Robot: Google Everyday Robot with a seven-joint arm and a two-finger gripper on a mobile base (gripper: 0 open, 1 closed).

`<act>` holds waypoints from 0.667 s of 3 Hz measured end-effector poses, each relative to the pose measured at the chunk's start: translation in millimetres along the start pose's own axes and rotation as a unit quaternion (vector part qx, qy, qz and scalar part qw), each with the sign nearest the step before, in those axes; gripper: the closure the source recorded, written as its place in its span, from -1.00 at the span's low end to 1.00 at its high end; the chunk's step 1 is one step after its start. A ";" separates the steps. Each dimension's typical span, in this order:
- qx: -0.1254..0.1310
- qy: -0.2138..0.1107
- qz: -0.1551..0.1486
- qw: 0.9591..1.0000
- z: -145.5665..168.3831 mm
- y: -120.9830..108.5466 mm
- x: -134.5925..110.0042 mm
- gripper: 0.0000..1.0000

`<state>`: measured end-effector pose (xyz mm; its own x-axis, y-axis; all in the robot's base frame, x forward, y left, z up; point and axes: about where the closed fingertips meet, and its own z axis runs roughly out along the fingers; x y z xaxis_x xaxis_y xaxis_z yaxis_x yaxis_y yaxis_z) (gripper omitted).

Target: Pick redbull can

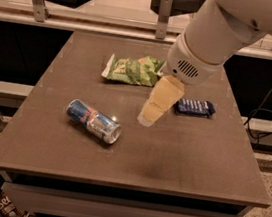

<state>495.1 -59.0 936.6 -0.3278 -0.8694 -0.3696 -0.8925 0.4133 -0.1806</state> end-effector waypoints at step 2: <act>-0.019 0.072 0.020 0.997 1.1 27.7 -25.8 -1.00</act>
Offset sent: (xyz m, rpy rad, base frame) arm -0.0211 0.0534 0.0041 -0.1702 0.1586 -0.0740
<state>479.2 -24.8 940.1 -0.4027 -0.8831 -0.2407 -0.8876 0.4410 -0.1331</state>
